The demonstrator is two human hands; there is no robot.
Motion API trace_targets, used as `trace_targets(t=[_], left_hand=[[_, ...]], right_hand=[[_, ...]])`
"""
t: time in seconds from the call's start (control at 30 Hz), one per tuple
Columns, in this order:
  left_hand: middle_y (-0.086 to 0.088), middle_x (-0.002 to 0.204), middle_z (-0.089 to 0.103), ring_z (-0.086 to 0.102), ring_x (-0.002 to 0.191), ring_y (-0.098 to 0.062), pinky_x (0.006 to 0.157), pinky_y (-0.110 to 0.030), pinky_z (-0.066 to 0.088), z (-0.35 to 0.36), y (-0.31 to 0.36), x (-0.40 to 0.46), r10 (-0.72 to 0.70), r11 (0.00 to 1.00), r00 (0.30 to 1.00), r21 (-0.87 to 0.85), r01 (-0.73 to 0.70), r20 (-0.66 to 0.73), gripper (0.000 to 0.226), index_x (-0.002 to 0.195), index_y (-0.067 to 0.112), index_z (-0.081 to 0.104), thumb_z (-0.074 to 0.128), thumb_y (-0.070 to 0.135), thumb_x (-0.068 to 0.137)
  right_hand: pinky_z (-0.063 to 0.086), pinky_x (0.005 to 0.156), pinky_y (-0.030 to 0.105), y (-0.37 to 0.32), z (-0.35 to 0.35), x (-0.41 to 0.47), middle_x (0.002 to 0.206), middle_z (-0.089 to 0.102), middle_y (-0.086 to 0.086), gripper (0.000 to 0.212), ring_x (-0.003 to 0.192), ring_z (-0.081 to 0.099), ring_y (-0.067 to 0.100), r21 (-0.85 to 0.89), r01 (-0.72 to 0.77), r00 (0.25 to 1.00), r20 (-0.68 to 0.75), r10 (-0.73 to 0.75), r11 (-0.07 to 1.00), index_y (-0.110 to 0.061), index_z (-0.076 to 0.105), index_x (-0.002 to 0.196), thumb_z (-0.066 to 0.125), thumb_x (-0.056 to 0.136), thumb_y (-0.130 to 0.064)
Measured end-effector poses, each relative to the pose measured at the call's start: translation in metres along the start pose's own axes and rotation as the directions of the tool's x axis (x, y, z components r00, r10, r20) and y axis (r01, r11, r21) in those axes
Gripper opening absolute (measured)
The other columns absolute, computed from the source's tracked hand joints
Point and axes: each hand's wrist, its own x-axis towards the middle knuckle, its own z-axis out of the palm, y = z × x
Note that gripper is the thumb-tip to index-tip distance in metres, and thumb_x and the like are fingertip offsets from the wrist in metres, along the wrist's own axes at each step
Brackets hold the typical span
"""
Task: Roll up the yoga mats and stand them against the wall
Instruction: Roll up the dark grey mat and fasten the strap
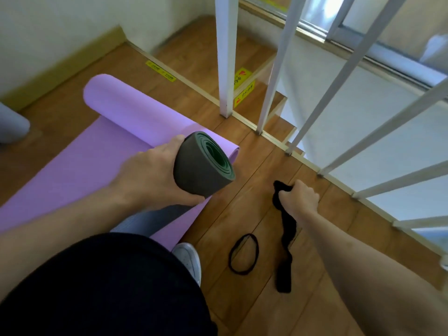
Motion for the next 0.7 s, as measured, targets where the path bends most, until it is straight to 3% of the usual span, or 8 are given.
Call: trace_targets(t=[0.1,0.2,0.27,0.37,0.43,0.53,0.63,0.7], left_hand=[[0.012,0.123,0.067,0.066,0.106,-0.023,0.082,-0.041,0.057,-0.027,-0.01,-0.02,-0.05,0.998,0.997,-0.035,0.048,-0.054,0.116,0.145,0.044,0.034,0.087,0.075,0.047],[0.015,0.125,0.064,0.064,0.111,-0.02,0.087,-0.043,0.055,-0.061,-0.024,-0.05,-0.116,0.987,0.985,-0.122,0.101,-0.127,0.116,0.144,0.043,0.035,0.091,0.07,0.046],[0.02,0.117,0.061,0.061,0.105,-0.013,0.083,-0.036,0.05,-0.087,-0.037,-0.078,-0.172,0.975,0.965,-0.173,0.138,-0.197,0.111,0.141,0.042,0.037,0.095,0.064,0.049],[0.015,0.114,0.065,0.066,0.109,-0.021,0.084,-0.034,0.049,-0.12,-0.058,-0.125,-0.241,0.961,0.909,-0.211,0.176,-0.341,0.112,0.142,0.042,0.036,0.096,0.063,0.05],[0.012,0.117,0.067,0.066,0.115,-0.024,0.085,-0.032,0.048,-0.141,-0.072,-0.162,-0.286,0.951,0.861,-0.232,0.203,-0.421,0.114,0.145,0.041,0.036,0.096,0.063,0.051],[0.011,0.123,0.069,0.066,0.113,-0.023,0.09,-0.036,0.054,-0.17,-0.09,-0.223,-0.311,0.949,0.815,-0.208,0.238,-0.489,0.118,0.149,0.047,0.029,0.092,0.07,0.052],[0.022,0.124,0.062,0.064,0.108,-0.013,0.092,-0.036,0.055,-0.185,-0.108,-0.282,-0.28,0.96,0.813,-0.133,0.247,-0.511,0.118,0.151,0.052,0.023,0.086,0.079,0.054],[0.023,0.125,0.06,0.064,0.105,-0.01,0.089,-0.035,0.057,-0.183,-0.123,-0.312,-0.279,0.956,0.816,-0.067,0.285,-0.506,0.115,0.151,0.048,0.024,0.083,0.08,0.057]], right_hand=[[0.059,0.067,0.039,-0.032,-0.048,-0.017,0.09,0.069,0.012,0.015,0.079,0.067,0.027,0.269,0.03,0.999,0.032,-0.04,0.963,-0.014,0.06,0.097,0.064,0.095,-0.029],[0.058,0.066,0.039,-0.084,-0.104,-0.05,0.092,0.07,0.016,0.009,0.083,0.072,0.032,0.443,0.179,0.967,0.085,-0.24,0.878,-0.011,0.063,0.105,0.059,0.098,-0.015],[0.058,0.065,0.041,-0.128,-0.138,-0.085,0.093,0.07,0.02,0.016,0.081,0.074,0.035,0.563,0.267,0.918,0.099,-0.384,0.782,-0.009,0.06,0.11,0.056,0.094,-0.008],[0.056,0.062,0.045,-0.193,-0.173,-0.141,0.09,0.069,0.014,0.022,0.071,0.069,0.029,0.613,0.377,0.85,0.068,-0.522,0.694,-0.018,0.057,0.112,0.06,0.09,-0.02],[0.054,0.061,0.044,-0.241,-0.186,-0.185,0.089,0.07,0.009,0.029,0.07,0.065,0.027,0.648,0.441,0.777,0.072,-0.626,0.621,-0.027,0.057,0.111,0.064,0.082,-0.027],[0.047,0.057,0.029,-0.315,-0.193,-0.267,0.08,0.07,0.0,0.043,0.066,0.064,0.021,0.725,0.478,0.624,0.117,-0.772,0.496,-0.021,0.061,0.117,0.066,0.074,-0.018],[0.056,0.077,0.03,-0.379,-0.183,-0.351,0.099,0.073,0.003,0.064,0.093,0.073,0.02,0.671,0.633,0.432,0.107,-0.896,0.385,-0.015,0.065,0.122,0.073,0.059,-0.02],[0.057,0.088,0.033,-0.407,-0.167,-0.402,0.106,0.073,0.001,0.061,0.101,0.071,0.018,0.629,0.727,0.271,0.106,-0.957,0.275,-0.019,0.069,0.12,0.081,0.061,-0.027]])
